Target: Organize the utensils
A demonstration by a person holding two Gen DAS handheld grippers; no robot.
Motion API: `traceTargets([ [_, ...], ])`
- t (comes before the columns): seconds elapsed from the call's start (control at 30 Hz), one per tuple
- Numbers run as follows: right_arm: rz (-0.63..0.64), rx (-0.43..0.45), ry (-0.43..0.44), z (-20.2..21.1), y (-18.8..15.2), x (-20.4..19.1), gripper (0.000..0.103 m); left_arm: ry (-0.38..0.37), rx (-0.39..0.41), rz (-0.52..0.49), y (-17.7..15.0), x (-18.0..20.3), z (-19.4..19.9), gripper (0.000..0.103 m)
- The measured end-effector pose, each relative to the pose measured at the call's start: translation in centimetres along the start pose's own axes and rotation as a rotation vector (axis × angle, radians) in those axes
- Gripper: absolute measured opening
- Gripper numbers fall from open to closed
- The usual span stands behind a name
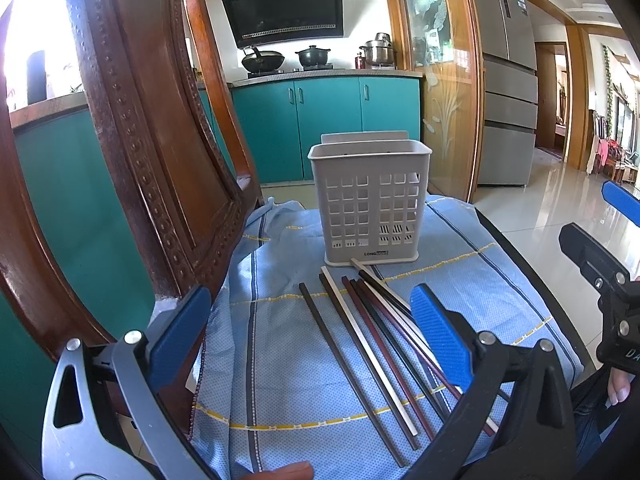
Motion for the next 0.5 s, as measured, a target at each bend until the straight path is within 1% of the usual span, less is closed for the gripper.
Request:
traceTargets([
  [0.1,-0.001,-0.003,-0.005,-0.1,0.0,0.1,0.1,0.002,-0.007,-0.003,0.0,0.0,-0.2,0.099],
  [0.17,0.008,-0.033,-0.028,-0.6,-0.2,0.3,0.1,0.012,-0.024,-0.009,-0.2,0.1,-0.6,0.099],
  [0.2,0.014,-0.079,-0.069,-1.5,-0.7,0.8,0.1,0.015,-0.046,-0.014,-0.4,0.1,-0.9,0.099],
  [0.23,0.014,-0.109,-0.091,-2.1,-0.9,1.1,0.1,0.004,-0.063,-0.013,-0.6,0.1,-1.1,0.099],
  [0.27,-0.003,-0.178,-0.104,-3.4,-1.5,1.8,0.1,-0.01,-0.078,-0.008,-0.8,0.2,-1.4,0.099],
  [0.33,-0.044,-0.298,-0.047,-5.4,-2.1,2.3,0.098,-0.03,-0.101,-0.005,-0.8,0.2,-1.7,0.099],
  [0.37,-0.059,-0.364,0.006,-6.6,-2.2,2.1,0.093,-0.032,-0.109,-0.008,-0.7,0.2,-1.9,0.098],
  [0.4,-0.052,-0.42,0.062,-7.8,-2.0,1.6,0.086,-0.033,-0.123,-0.014,-0.4,0.1,-2.1,0.096],
  [0.43,-0.045,-0.452,0.095,-8.7,-1.8,1.3,0.081,-0.04,-0.14,-0.024,0.0,0.2,-2.5,0.086],
  [0.47,-0.036,-0.499,0.14,-10.2,-1.6,0.7,0.074,-0.05,-0.163,-0.041,0.5,0.3,-2.9,0.071],
  [0.5,-0.031,-0.541,0.165,-11.7,-1.4,0.1,0.065,-0.06,-0.192,-0.056,1.0,0.5,-3.6,0.065],
])
Point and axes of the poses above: each gripper's, at about its wrist camera, not at the fingertips, and z roughly against the way its jaws point, x to its right, y to its top, the point moved 8 cm from there along -z, roughly the way its jaws point, and after that the axes turned 5 degrees about -z, right-handed, at the moved point
